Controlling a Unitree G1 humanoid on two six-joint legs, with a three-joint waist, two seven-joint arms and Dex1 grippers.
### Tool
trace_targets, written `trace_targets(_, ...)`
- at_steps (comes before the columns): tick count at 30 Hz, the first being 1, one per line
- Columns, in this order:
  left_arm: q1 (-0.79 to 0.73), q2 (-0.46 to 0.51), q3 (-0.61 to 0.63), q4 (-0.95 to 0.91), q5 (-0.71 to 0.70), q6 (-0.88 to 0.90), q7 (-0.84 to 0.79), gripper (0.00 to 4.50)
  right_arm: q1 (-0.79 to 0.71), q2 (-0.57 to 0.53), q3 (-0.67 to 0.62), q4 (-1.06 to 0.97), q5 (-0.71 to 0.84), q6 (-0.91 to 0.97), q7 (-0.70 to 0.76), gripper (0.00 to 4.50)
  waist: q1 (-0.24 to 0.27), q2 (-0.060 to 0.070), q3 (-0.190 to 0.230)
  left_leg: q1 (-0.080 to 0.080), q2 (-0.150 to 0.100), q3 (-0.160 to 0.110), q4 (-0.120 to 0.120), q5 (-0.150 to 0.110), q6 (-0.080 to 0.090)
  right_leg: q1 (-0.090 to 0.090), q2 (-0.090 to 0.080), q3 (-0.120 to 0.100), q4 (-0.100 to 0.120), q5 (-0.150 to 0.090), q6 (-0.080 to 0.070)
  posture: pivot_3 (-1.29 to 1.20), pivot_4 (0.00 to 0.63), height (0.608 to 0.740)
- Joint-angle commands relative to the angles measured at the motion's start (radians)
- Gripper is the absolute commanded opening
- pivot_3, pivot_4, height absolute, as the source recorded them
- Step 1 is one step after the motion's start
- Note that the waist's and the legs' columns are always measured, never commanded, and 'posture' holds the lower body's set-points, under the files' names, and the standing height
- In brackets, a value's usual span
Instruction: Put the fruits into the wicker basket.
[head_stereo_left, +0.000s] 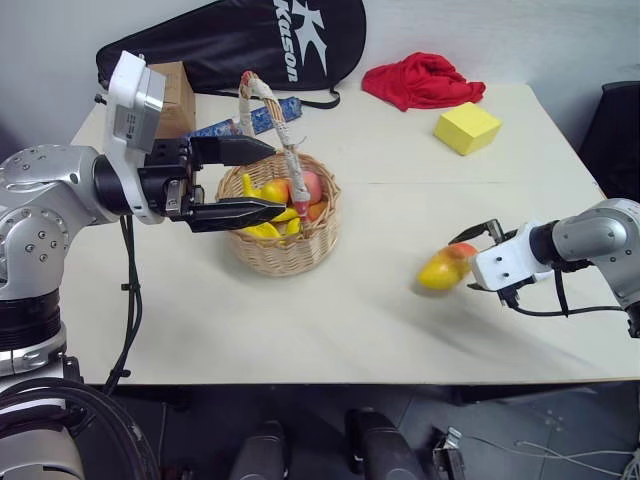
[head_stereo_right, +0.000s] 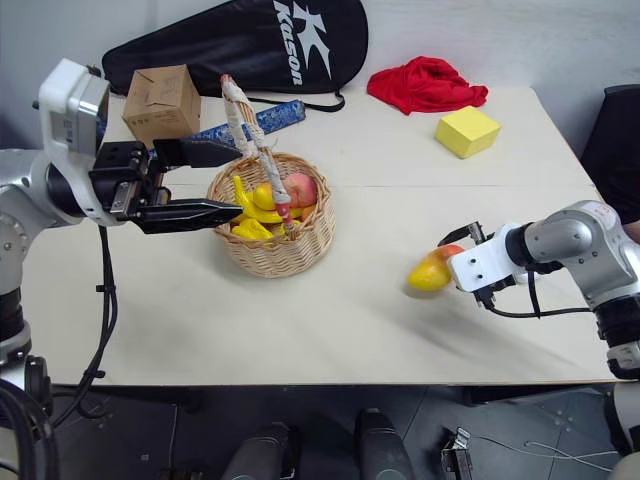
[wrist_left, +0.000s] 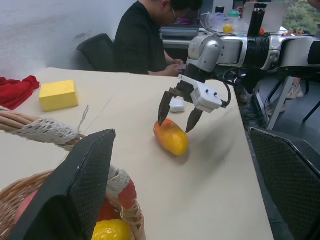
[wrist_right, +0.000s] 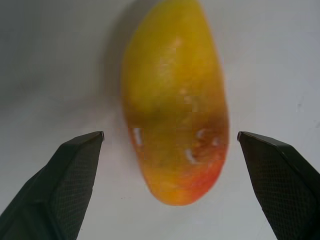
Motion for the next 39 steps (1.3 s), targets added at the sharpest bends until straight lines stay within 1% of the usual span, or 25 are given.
trace_targets(1, -0.003, 0.018, 0.042, -0.045, -0.022, 0.003, 0.014, 4.5, -0.045, 0.038, 0.0, 0.054, 0.015, -0.014, 0.002, 4.43, 0.0, 0.0, 0.0, 0.0, 0.0, 0.0, 0.0, 0.0, 0.0, 0.0, 0.0, 0.0, 0.0, 0.0, 0.0, 0.0, 0.15, 0.74)
trace_targets(4, 0.005, 0.02, 0.051, -0.053, -0.024, 0.009, 0.022, 4.5, -0.068, 0.081, -0.001, 0.097, 0.003, -0.017, -0.028, 4.43, -0.002, 0.0, 0.0, 0.0, 0.0, 0.0, 0.0, 0.0, 0.0, 0.0, 0.0, 0.0, 0.0, 0.0, 0.0, 0.0, 0.15, 0.74)
trace_targets(5, 0.006, 0.021, 0.052, -0.054, -0.023, 0.01, 0.025, 4.5, -0.071, 0.093, -0.003, 0.11, -0.001, -0.013, -0.036, 4.27, -0.002, 0.0, 0.0, 0.0, 0.0, 0.0, 0.0, 0.0, -0.001, 0.0, 0.0, 0.0, 0.001, 0.0, 0.0, 0.0, 0.15, 0.74)
trace_targets(7, 0.005, 0.022, 0.054, -0.055, -0.024, 0.012, 0.028, 4.5, -0.072, 0.108, -0.003, 0.133, -0.009, -0.013, -0.048, 3.89, -0.001, 0.0, 0.0, 0.0, 0.0, 0.0, 0.0, 0.001, -0.001, 0.0, 0.0, 0.0, 0.001, 0.0, 0.0, 0.0, 0.15, 0.74)
trace_targets(10, 0.0, 0.025, 0.055, -0.05, -0.022, 0.013, 0.028, 4.5, -0.057, 0.11, -0.003, 0.142, 0.006, -0.012, -0.029, 2.84, -0.001, 0.0, 0.0, 0.0, 0.0, 0.0, 0.0, 0.0, -0.001, 0.0, 0.0, 0.0, 0.0, 0.0, 0.0, 0.0, 0.15, 0.74)
trace_targets(11, -0.001, 0.027, 0.057, -0.046, -0.021, 0.013, 0.027, 4.5, -0.046, 0.111, -0.015, 0.127, 0.041, 0.014, -0.004, 2.64, -0.001, 0.0, 0.0, 0.0, 0.0, 0.0, 0.0, 0.0, -0.001, 0.0, 0.0, 0.0, 0.0, 0.0, 0.0, 0.0, 0.15, 0.74)
trace_targets(12, -0.001, 0.029, 0.06, -0.044, -0.021, 0.014, 0.026, 4.5, -0.036, 0.113, -0.028, 0.109, 0.08, 0.045, 0.02, 2.58, -0.001, 0.0, 0.0, 0.0, 0.0, 0.0, 0.0, 0.0, -0.001, 0.0, 0.0, 0.0, 0.0, 0.0, 0.0, 0.0, 0.15, 0.74)
trace_targets(13, 0.0, 0.032, 0.063, -0.041, -0.021, 0.014, 0.025, 4.5, -0.027, 0.117, -0.043, 0.089, 0.121, 0.081, 0.044, 2.57, -0.001, 0.0, 0.0, 0.0, 0.0, 0.0, 0.0, 0.0, -0.001, 0.0, 0.0, 0.0, 0.0, 0.0, 0.0, 0.0, 0.15, 0.74)
trace_targets(15, 0.018, 0.046, 0.082, -0.036, -0.017, 0.014, 0.025, 4.5, -0.007, 0.149, -0.108, -0.009, 0.285, 0.275, 0.092, 2.57, -0.001, 0.0, 0.0, 0.0, 0.0, -0.001, 0.0, 0.0, -0.001, 0.0, 0.0, 0.0, 0.001, 0.0, 0.0, 0.0, 0.15, 0.74)
trace_targets(16, 0.025, 0.051, 0.089, -0.035, -0.017, 0.015, 0.026, 4.5, 0.001, 0.161, -0.132, -0.049, 0.34, 0.351, 0.104, 2.57, -0.004, 0.0, 0.0, 0.0, 0.0, -0.001, 0.0, 0.0, -0.001, 0.001, 0.0, 0.0, 0.001, 0.0, 0.0, 0.0, 0.15, 0.74)
trace_targets(17, 0.04, 0.06, 0.107, -0.033, -0.018, 0.017, 0.029, 4.5, -0.005, 0.191, -0.169, -0.097, 0.412, 0.474, 0.086, 2.57, -0.008, 0.0, 0.0, 0.0, 0.001, 0.0, 0.0, 0.0, -0.001, 0.0, 0.0, 0.0, 0.001, 0.0, 0.0, 0.0, 0.15, 0.74)
trace_targets(20, 0.112, 0.096, 0.196, -0.039, -0.04, 0.038, 0.04, 4.5, -0.083, 0.323, -0.246, -0.172, 0.529, 0.815, -0.075, 2.57, -0.026, 0.0, 0.0, 0.001, 0.002, -0.001, -0.001, 0.0, -0.002, 0.0, 0.0, 0.0, 0.004, 0.0, 0.0, 0.0, 0.15, 0.74)
trace_targets(23, 0.154, 0.112, 0.264, -0.054, -0.081, 0.065, 0.058, 4.5, -0.135, 0.43, -0.262, -0.194, 0.577, 0.997, -0.161, 2.57, -0.025, 0.0, 0.0, 0.001, 0.003, -0.003, -0.001, 0.0, -0.002, -0.001, 0.0, 0.001, 0.004, -0.001, -0.003, 0.0, 0.15, 0.74)
trace_targets(25, 0.18, 0.116, 0.305, -0.067, -0.119, 0.087, 0.071, 4.5, -0.175, 0.509, -0.239, -0.17, 0.56, 1.028, -0.208, 2.57, -0.023, 0.0, 0.0, 0.0, 0.003, -0.008, -0.001, -0.001, -0.003, 0.0, 0.0, 0.001, 0.003, -0.003, -0.005, 0.0, 0.15, 0.74)
trace_targets(27, 0.2, 0.122, 0.323, -0.081, -0.128, 0.092, 0.085, 4.5, -0.232, 0.579, -0.226, -0.097, 0.524, 1.022, -0.266, 2.57, -0.02, 0.0, 0.0, 0.0, 0.003, -0.009, -0.001, -0.002, -0.003, 0.0, -0.001, 0.0, 0.003, -0.003, -0.005, 0.0, 0.15, 0.74)
trace_targets(29, 0.211, 0.126, 0.331, -0.09, -0.127, 0.09, 0.106, 4.5, -0.314, 0.654, -0.26, 0.0, 0.533, 1.041, -0.341, 2.57, -0.022, 0.0, 0.0, -0.002, 0.002, -0.01, -0.001, -0.002, -0.003, -0.001, -0.002, -0.001, 0.003, -0.003, -0.005, 0.0, 0.15, 0.74)
trace_targets(30, 0.215, 0.127, 0.338, -0.094, -0.132, 0.092, 0.117, 4.5, -0.366, 0.692, -0.291, 0.05, 0.562, 1.063, -0.363, 2.57, -0.023, 0.0, 0.0, -0.003, 0.001, -0.01, 0.0, -0.001, -0.003, -0.002, -0.002, -0.002, 0.003, -0.003, -0.005, 0.0, 0.15, 0.74)
trace_targets(32, 0.224, 0.132, 0.351, -0.104, -0.145, 0.096, 0.133, 4.5, -0.446, 0.742, -0.328, 0.125, 0.602, 1.098, -0.373, 2.57, -0.025, 0.0, 0.0, -0.006, 0.001, -0.01, 0.0, 0.0, -0.005, -0.005, -0.003, -0.002, 0.005, -0.003, -0.005, 0.0, 0.15, 0.74)
trace_targets(35, 0.242, 0.142, 0.365, -0.115, -0.151, 0.097, 0.143, 4.5, -0.513, 0.785, -0.339, 0.207, 0.611, 1.118, -0.357, 2.57, -0.025, 0.0, 0.0, -0.013, 0.001, -0.011, 0.0, 0.002, -0.008, -0.014, -0.003, -0.003, 0.011, -0.003, -0.005, 0.0, 0.15, 0.74)
trace_targets(39, 0.26, 0.147, 0.376, -0.122, -0.154, 0.091, 0.163, 4.5, -0.545, 0.811, -0.336, 0.257, 0.603, 1.094, -0.331, 2.57, -0.026, 0.0, 0.0, -0.014, 0.001, -0.009, -0.001, 0.001, -0.008, -0.015, -0.003, -0.004, 0.01, -0.003, -0.005, 0.0, 0.15, 0.74)
